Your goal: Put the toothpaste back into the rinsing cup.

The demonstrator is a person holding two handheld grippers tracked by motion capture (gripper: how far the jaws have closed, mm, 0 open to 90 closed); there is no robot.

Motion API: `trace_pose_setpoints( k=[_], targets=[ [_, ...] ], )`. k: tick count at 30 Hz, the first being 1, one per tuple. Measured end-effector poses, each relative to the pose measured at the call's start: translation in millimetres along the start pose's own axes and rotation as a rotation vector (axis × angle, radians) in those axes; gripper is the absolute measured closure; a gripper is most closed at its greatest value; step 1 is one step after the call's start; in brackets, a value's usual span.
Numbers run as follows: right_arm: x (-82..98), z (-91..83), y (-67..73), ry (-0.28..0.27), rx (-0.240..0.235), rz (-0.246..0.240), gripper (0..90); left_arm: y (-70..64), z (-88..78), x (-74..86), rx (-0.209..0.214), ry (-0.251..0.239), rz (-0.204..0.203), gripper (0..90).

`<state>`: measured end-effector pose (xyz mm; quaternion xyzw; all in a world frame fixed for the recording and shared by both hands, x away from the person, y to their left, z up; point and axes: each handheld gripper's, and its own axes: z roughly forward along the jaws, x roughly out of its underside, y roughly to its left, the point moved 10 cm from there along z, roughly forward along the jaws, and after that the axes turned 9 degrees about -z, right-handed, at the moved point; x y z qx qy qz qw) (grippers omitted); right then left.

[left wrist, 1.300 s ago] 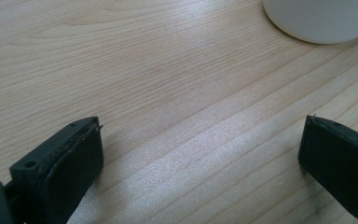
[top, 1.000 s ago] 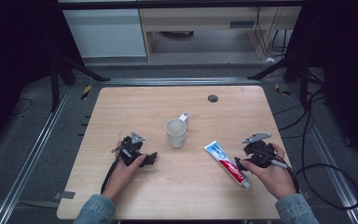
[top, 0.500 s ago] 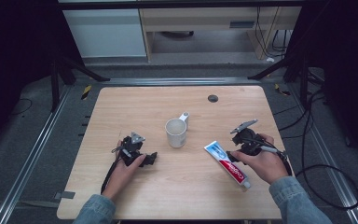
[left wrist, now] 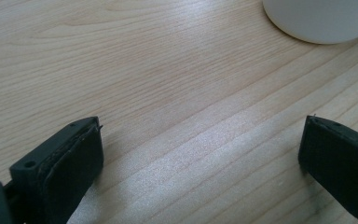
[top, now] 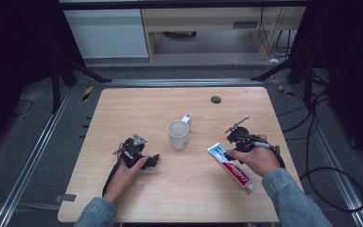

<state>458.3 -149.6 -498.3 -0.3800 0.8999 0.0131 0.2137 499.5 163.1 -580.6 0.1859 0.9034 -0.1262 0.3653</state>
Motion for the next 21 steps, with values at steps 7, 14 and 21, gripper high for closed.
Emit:
trace_pose_setpoints(
  k=[7, 14, 21],
  targets=[
    [-5.2, 19.4, 8.0, 0.035, -0.042, 0.006, 35.7, 0.0, 0.0, 0.0, 0.0, 0.001, 0.0, 0.0],
    [-4.4, 39.5, 17.1, 0.096, -0.078, 0.025, 37.2, 0.0, 0.0, 0.0, 0.0, 0.001, 0.001, 0.0],
    [-4.8, 48.5, 17.0, 0.115, -0.083, 0.041, 37.7, 0.0, 0.1, 0.0, 0.001, 0.001, 0.002, 0.0]
  ],
)
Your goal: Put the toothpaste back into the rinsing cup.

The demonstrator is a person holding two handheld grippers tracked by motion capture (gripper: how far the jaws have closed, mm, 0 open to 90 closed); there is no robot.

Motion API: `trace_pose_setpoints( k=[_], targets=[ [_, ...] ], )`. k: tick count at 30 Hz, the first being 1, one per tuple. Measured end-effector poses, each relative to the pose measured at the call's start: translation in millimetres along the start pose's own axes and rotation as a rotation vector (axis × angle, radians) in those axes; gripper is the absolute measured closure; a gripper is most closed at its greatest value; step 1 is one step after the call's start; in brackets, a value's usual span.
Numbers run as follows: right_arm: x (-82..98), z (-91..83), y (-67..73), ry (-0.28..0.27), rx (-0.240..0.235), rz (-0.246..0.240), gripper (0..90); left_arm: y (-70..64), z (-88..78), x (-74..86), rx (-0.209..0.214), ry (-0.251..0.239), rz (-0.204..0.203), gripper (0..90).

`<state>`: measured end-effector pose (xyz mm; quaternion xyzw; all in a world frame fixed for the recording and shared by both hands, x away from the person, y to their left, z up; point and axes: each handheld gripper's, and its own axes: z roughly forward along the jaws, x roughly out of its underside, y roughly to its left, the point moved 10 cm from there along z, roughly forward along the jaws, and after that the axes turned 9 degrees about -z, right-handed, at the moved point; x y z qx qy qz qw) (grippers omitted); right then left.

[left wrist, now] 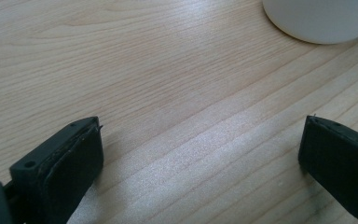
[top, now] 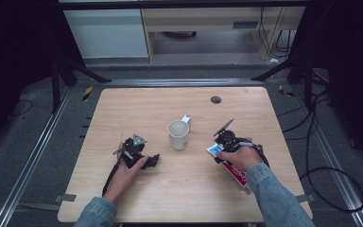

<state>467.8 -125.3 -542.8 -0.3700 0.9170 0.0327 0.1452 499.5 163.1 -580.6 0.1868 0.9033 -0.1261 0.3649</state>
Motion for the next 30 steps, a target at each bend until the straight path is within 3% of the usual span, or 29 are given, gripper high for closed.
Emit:
trace_pose_setpoints(
  k=[13, 30],
  targets=[
    [6.2, 15.8, -5.8, 0.039, -0.022, 0.032, 41.2, 0.0, 0.0, -0.1, 0.0, 0.0, 0.001, 0.0],
    [8.4, 23.8, -9.5, 0.068, -0.029, 0.022, 44.5, 0.0, 0.1, -0.1, 0.0, 0.0, 0.001, 0.0]
  ],
)
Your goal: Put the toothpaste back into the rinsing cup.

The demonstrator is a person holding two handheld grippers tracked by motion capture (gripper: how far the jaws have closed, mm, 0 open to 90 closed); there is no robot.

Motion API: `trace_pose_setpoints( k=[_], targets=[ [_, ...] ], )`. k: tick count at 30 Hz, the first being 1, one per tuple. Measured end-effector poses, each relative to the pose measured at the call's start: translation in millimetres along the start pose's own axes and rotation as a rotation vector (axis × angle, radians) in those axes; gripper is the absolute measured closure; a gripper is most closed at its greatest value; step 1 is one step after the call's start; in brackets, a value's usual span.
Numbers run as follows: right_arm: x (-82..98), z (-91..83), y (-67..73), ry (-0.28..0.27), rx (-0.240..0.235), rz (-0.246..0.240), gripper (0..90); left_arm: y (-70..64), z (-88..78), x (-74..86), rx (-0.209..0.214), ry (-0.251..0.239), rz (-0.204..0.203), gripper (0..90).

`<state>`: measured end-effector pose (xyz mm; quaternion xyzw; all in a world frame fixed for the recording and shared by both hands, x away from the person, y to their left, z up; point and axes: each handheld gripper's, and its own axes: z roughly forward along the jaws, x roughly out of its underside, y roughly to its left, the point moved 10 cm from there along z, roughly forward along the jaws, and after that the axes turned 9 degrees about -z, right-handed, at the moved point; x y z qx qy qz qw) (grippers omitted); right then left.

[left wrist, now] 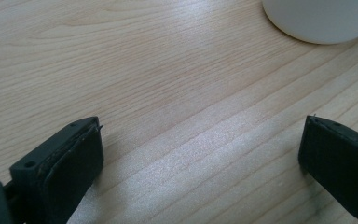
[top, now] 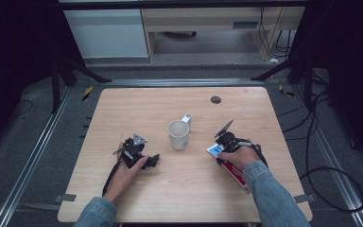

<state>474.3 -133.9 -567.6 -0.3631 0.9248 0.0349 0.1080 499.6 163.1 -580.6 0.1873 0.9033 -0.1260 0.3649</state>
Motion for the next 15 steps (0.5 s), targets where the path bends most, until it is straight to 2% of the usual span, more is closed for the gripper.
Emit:
trace_pose_setpoints(
  k=[3, 6, 9, 13, 15],
  targets=[
    [0.2, -0.4, 0.3, 0.003, 0.002, -0.002, 47.3, 0.0, 0.0, 0.0, 0.0, 0.0, 0.0, 0.0],
    [0.1, -2.7, -0.3, 0.002, 0.003, -0.012, 54.4, 0.0, 0.0, 0.0, 0.0, 0.0, 0.0, 0.0],
    [1.0, -6.2, -1.1, -0.01, 0.0, -0.017, 62.2, -0.1, 0.0, 0.0, 0.001, 0.0, 0.0, 0.0],
    [1.8, -8.9, -1.6, -0.021, -0.006, -0.013, 66.9, -0.1, 0.0, 0.0, 0.001, 0.0, -0.001, 0.0],
    [1.6, -16.0, -3.8, -0.038, -0.013, -0.006, 71.1, -0.1, 0.0, 0.0, 0.0, 0.0, -0.001, 0.0]
  ],
)
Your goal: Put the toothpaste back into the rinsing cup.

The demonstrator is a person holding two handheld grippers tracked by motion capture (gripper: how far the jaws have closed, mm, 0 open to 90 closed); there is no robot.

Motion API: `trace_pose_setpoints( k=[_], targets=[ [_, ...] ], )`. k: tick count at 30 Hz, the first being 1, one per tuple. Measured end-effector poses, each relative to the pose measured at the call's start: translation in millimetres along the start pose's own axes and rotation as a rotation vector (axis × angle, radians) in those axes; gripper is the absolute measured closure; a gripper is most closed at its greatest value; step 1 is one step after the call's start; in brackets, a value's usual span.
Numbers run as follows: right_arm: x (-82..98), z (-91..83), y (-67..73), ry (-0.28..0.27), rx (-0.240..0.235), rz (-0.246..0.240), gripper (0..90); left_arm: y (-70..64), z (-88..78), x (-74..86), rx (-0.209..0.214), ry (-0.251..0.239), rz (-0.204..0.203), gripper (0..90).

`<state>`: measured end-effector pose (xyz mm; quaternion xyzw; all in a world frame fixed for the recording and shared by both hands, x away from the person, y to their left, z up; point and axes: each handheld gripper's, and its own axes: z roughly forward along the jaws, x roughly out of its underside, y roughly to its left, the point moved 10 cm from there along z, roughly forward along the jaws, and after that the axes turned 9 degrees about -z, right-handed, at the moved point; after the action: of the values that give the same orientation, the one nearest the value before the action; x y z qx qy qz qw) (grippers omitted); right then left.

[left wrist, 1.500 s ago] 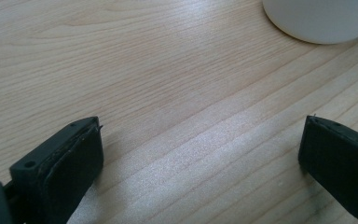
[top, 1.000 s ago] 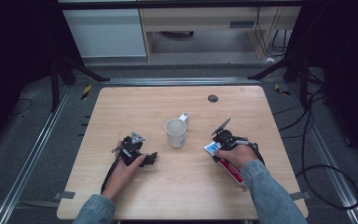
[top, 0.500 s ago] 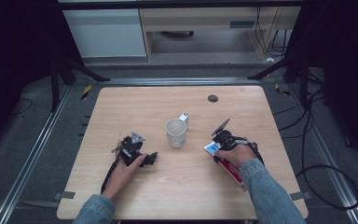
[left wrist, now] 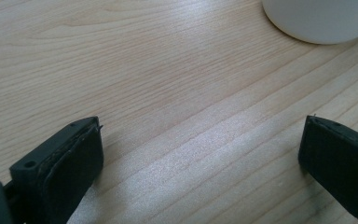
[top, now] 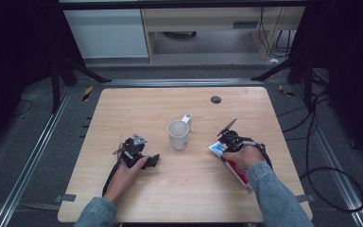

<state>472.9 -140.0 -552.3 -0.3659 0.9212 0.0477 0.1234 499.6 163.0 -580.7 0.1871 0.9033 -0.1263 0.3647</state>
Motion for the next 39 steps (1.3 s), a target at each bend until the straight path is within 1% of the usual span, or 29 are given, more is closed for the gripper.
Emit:
trace_pose_setpoints(
  k=[2, 3, 4, 5, 7, 11, 12, 17, 27, 30, 32, 33, 37, 39],
  targets=[
    [-0.2, -2.2, -1.1, -0.006, 0.006, 0.001, 71.4, 0.0, 0.0, 0.0, 0.0, 0.0, 0.0, 0.0],
    [-0.9, -5.1, -3.1, -0.02, 0.011, 0.0, 71.7, 0.0, 0.0, 0.0, 0.0, 0.0, 0.0, 0.0],
    [-2.7, -10.8, -5.6, -0.051, 0.006, 0.013, 72.1, 0.0, 0.0, 0.0, 0.0, 0.0, 0.0, 0.0],
    [-2.7, -10.8, -5.6, -0.051, 0.006, 0.013, 72.1, 0.0, 0.0, 0.0, 0.0, 0.0, 0.0, 0.0],
    [-4.2, -16.5, -8.1, -0.074, 0.001, 0.027, 72.3, 0.0, 0.0, 0.0, 0.0, 0.0, 0.0, 0.0],
    [-8.9, -27.4, -13.3, -0.105, 0.014, 0.03, 72.7, 0.0, 0.0, 0.0, 0.0, 0.0, 0.0, 0.0],
    [-10.3, -29.9, -13.8, -0.112, 0.009, 0.031, 72.8, 0.0, 0.0, 0.0, 0.0, 0.0, 0.0, 0.0],
    [-18.4, -38.8, -20.4, -0.15, 0.035, 0.038, 73.8, 0.0, 0.0, 0.0, 0.0, 0.0, 0.0, 0.0],
    [-22.7, -44.1, -21.6, -0.178, 0.039, 0.04, 74.2, 0.0, 0.0, 0.0, 0.0, 0.0, 0.0, 0.0],
    [-23.6, -48.1, -21.7, -0.189, 0.041, 0.038, 74.4, 0.1, 0.0, 0.0, 0.0, 0.0, 0.001, 0.0],
    [-25.0, -53.5, -22.6, -0.202, 0.052, 0.039, 74.6, 0.1, 0.0, 0.0, 0.0, 0.0, 0.001, 0.0],
    [-25.3, -55.0, -23.3, -0.207, 0.056, 0.034, 74.7, 0.0, 0.0, 0.0, 0.0, 0.0, 0.0, 0.0],
    [-26.9, -59.4, -22.8, -0.224, 0.056, 0.038, 74.8, 0.0, 0.0, 0.0, 0.0, 0.0, 0.0, 0.0],
    [-28.3, -62.3, -23.6, -0.234, 0.064, 0.039, 74.8, 0.0, 0.0, 0.0, 0.0, 0.0, 0.0, 0.0]
  ],
)
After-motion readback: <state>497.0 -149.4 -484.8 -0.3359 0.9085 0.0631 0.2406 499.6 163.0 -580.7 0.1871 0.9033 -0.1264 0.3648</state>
